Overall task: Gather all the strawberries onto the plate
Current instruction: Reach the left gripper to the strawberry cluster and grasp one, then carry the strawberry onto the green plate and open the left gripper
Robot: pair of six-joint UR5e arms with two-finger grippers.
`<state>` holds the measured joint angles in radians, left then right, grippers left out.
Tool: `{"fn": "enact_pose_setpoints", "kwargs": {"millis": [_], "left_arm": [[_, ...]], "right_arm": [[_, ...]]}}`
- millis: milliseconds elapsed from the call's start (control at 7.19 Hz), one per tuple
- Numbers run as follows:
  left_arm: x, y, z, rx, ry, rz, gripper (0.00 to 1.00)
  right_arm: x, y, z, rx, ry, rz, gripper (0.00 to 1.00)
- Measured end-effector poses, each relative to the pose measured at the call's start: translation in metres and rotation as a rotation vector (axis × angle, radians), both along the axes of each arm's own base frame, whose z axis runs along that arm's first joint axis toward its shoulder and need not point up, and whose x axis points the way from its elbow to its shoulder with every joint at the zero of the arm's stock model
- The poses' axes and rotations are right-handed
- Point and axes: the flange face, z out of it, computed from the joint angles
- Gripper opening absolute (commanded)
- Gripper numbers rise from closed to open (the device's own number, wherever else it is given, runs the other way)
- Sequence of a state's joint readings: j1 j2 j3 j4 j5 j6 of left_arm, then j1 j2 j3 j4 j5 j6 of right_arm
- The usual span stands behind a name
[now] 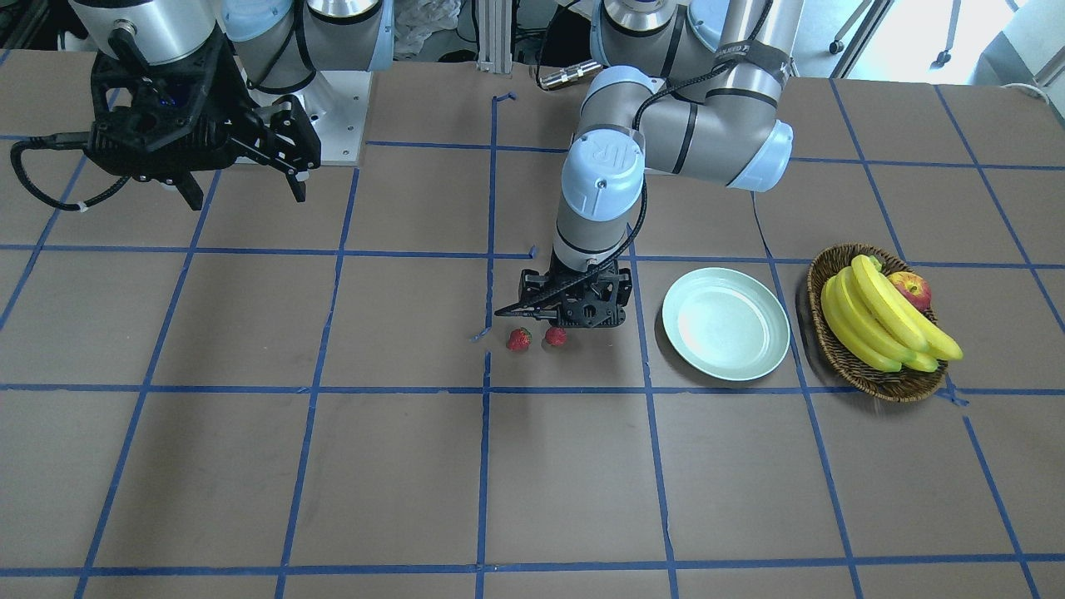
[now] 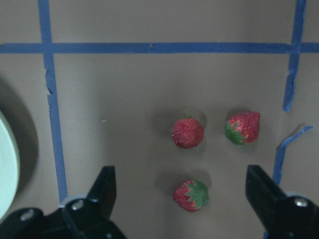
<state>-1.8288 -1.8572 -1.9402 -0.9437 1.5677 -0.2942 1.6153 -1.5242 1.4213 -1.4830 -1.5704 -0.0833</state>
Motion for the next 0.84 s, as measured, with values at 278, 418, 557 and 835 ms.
{"fn": "enact_pose_setpoints", "kwargs": {"millis": [278, 418, 557, 835], "left_arm": [[-0.003, -0.008, -0.031, 0.011, 0.0, 0.003, 0.88], [-0.004, -0.009, -0.043, 0.027, 0.001, 0.003, 0.79], [-0.005, -0.007, -0.051, 0.043, 0.007, -0.002, 0.55], [-0.005, -0.004, -0.057, 0.06, 0.014, -0.01, 0.18]], "right_arm": [[0.0, -0.002, -0.005, 0.01, 0.001, 0.001, 1.0], [0.0, -0.003, -0.007, 0.013, 0.001, 0.001, 1.0], [0.0, -0.003, -0.008, 0.015, 0.0, 0.001, 1.0], [0.0, -0.004, -0.009, 0.016, 0.0, 0.001, 1.0]]}}
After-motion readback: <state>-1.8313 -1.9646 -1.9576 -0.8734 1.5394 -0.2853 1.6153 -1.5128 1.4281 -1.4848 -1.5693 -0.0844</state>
